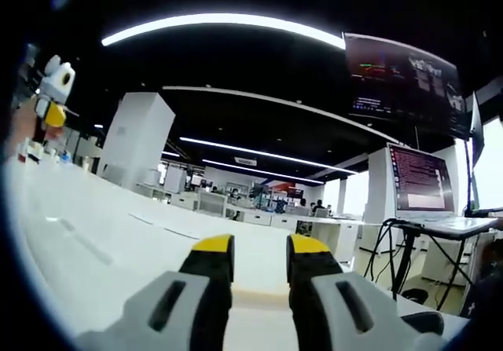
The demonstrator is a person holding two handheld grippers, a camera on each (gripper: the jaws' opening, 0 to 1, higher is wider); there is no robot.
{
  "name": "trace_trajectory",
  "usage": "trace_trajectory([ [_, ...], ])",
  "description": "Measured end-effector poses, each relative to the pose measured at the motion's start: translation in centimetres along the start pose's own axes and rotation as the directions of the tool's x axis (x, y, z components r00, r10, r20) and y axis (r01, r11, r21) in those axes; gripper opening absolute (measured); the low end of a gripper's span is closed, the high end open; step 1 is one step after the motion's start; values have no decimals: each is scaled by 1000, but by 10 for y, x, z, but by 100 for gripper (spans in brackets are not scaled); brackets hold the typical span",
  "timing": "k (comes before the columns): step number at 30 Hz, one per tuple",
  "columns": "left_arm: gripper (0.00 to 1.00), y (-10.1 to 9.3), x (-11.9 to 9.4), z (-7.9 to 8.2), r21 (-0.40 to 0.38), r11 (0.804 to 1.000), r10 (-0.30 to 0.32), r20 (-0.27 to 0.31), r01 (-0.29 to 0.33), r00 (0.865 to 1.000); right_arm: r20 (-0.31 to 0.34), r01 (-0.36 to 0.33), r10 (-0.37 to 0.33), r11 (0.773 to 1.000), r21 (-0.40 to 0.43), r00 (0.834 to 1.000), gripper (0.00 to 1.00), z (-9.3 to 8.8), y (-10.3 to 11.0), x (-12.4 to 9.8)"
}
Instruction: Snap each plastic latch of the storage box into its locked position after aligning the lid with the box until every specified latch is closed and the lid sits flush.
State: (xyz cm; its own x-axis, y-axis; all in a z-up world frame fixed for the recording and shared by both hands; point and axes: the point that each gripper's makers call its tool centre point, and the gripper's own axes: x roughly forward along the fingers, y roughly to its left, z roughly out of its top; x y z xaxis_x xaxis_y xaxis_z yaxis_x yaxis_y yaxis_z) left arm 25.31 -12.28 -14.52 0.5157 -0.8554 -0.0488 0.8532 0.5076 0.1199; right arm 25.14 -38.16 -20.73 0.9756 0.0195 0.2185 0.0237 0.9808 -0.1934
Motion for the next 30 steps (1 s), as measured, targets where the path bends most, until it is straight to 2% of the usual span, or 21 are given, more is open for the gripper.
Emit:
trace_trajectory([
  [3,82,-9,14,-6,-3,999,-35,-35,35,999,7,-2,2,1000,-4,1000,26,2,1,0],
  [8,82,-17,36,-20,33,998,-50,-110,54,993,9,-5,5,1000,2,1000,26,2,1,0],
  [11,81,-20,50,-33,47,996,-66,-177,75,982,2,-8,8,1000,-2,1000,26,1,2,1],
  [17,79,-19,82,-45,67,994,-70,-246,89,967,-6,-4,4,1000,-4,1000,26,-1,2,1],
  [21,79,-24,99,-57,63,990,-101,-304,126,947,-12,-6,6,1000,1,1000,26,-3,2,2],
  [25,77,-33,121,-65,54,985,-134,-338,162,931,-19,-17,17,1000,-4,1000,26,-4,5,3],
  [28,76,-42,136,-82,75,976,-158,-415,207,896,-21,-28,28,1000,-7,999,26,-4,8,3],
  [30,76,-46,143,-87,81,972,-164,-434,220,886,-23,-33,32,999,-10,999,26,-4,10,4],
])
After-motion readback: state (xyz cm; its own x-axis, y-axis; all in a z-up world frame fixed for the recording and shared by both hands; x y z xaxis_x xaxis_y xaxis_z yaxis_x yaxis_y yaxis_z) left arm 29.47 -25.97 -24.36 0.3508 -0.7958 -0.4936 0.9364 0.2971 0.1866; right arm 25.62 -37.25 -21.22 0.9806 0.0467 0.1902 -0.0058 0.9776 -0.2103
